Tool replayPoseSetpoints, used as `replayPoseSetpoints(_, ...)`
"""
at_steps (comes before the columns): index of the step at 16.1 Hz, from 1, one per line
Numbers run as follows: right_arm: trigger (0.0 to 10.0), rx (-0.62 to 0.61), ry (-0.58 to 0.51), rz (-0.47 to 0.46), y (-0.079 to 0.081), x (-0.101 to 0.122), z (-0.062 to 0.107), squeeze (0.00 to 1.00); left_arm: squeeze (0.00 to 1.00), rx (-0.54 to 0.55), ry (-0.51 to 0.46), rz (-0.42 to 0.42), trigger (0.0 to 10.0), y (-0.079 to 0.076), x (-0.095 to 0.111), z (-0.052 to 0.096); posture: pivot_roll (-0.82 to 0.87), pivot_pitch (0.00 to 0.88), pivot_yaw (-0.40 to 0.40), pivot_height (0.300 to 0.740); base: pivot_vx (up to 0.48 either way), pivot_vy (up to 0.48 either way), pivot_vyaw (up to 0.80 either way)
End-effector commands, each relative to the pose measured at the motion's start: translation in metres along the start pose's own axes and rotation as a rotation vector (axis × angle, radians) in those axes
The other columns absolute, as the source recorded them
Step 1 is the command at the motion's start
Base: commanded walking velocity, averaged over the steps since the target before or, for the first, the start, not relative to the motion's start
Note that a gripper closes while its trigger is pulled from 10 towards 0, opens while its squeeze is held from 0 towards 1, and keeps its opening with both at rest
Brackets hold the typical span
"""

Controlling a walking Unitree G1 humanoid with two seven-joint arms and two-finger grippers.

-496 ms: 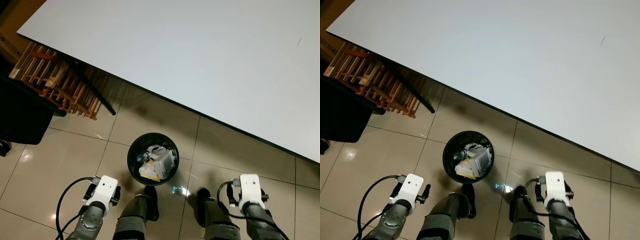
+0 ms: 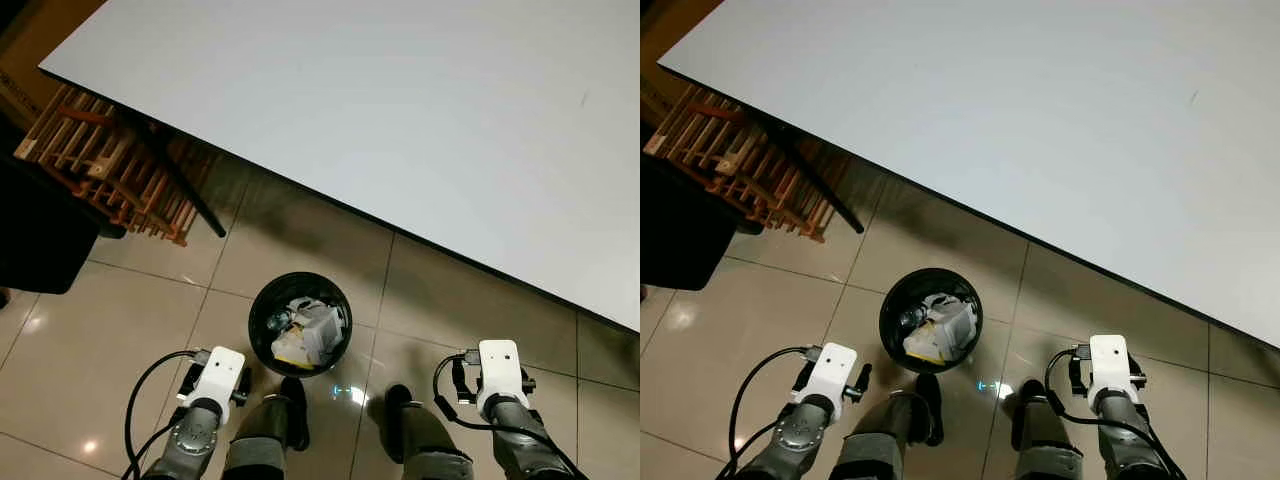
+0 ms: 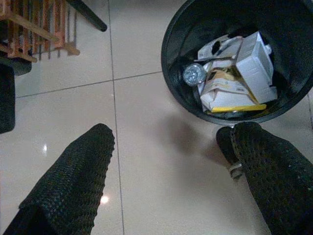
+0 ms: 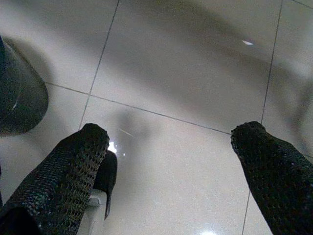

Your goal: Picking trash to rubbish bin

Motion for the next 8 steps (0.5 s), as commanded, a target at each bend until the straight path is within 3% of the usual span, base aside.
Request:
replayPoseSetpoints(1,10.0,0.017,0.054,0.005,0.0026,-0.0191,0.0058,0.00,0.00,0.023,0.061,0.012,10.0,0.0018,-0.0186,0.0058,0.03,0.326,0.068,0.740,0.000,0.000,0.00)
replayPoseSetpoints(8,10.0,0.029,0.060,0.002,0.0062,-0.0197,0.0059,0.00,0.00,0.030,0.063,0.017,10.0,0.0032,-0.0186,0.0057,0.04,0.333,0.066,0.740,0.000,0.000,0.00)
Point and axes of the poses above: a point about 5 cm out from each wrist's last joint towards the gripper, its own z axis pointing back from the gripper into the wrist, its own x axis along the axis of the wrist's last joint, y = z × x, the point moved 6 cm from there along -z, pointing out of the wrist towards the gripper, and after that the axes turned 14 degrees about z, right-handed, at the moved point
